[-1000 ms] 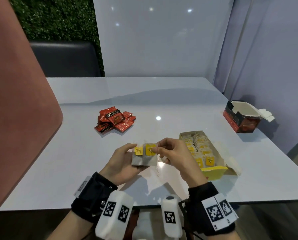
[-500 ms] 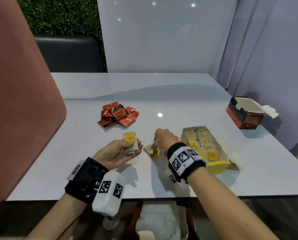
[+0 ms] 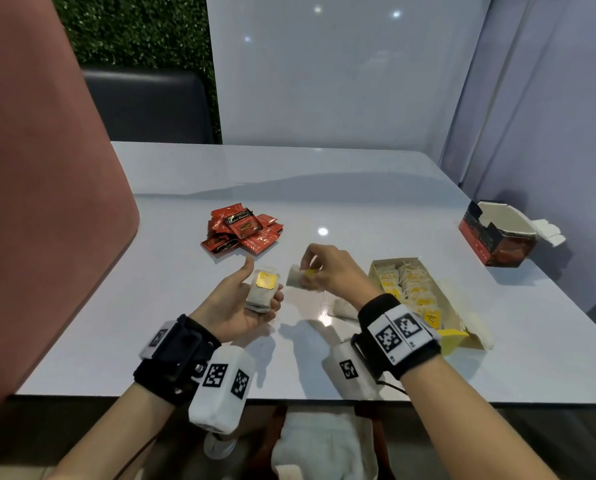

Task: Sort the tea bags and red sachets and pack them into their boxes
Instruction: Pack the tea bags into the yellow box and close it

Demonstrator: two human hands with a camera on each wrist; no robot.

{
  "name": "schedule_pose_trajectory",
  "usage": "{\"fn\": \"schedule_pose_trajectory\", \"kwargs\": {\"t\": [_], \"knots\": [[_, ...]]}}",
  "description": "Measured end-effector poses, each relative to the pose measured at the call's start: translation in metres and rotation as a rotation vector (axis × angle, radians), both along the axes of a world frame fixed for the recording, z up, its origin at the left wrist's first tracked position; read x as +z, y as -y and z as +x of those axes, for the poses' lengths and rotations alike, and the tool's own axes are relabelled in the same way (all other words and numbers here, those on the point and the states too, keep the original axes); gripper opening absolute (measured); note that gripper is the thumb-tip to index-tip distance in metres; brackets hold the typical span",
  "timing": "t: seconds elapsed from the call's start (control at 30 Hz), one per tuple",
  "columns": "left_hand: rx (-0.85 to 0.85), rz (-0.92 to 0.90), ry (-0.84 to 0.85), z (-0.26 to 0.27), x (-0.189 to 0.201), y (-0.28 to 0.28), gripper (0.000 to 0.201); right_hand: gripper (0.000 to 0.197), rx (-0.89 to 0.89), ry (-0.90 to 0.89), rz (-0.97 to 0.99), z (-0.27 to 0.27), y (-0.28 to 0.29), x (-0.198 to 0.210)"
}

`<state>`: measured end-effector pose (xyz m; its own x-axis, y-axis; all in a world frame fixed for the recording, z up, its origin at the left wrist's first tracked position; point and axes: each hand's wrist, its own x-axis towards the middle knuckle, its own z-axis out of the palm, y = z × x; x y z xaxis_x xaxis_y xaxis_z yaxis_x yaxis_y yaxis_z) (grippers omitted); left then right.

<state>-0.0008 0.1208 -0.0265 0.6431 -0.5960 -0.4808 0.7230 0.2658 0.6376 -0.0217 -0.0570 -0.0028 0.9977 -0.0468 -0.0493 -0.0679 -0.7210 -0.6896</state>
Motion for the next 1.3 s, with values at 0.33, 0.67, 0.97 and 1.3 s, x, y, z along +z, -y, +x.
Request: {"fn": "schedule_pose_trajectory", "kwargs": {"t": [0.33, 0.67, 0.97, 1.3], "knots": [[-0.074, 0.066, 0.094, -0.009, 0.006, 0.013, 0.081, 0.029, 0.322, -0.048, 0.205, -0.007, -0.013, 0.05], [-0.151, 0.006, 0.163, -0.014, 0.007, 0.014, 0.053, 0.037, 0.367, -0.002, -0.024, 0.003, -0.017, 0.033], [-0.049, -0.062, 0.086, -0.006, 0.009, 0.009, 0.008, 0.034, 0.251, 0.106, -0.005, 0.005, -0.003, 0.037], [0.057, -0.081, -0.043, 0.001, 0.009, 0.001, 0.008, 0.026, 0.152, -0.319, -0.76, -0.005, 0.001, 0.001]]}}
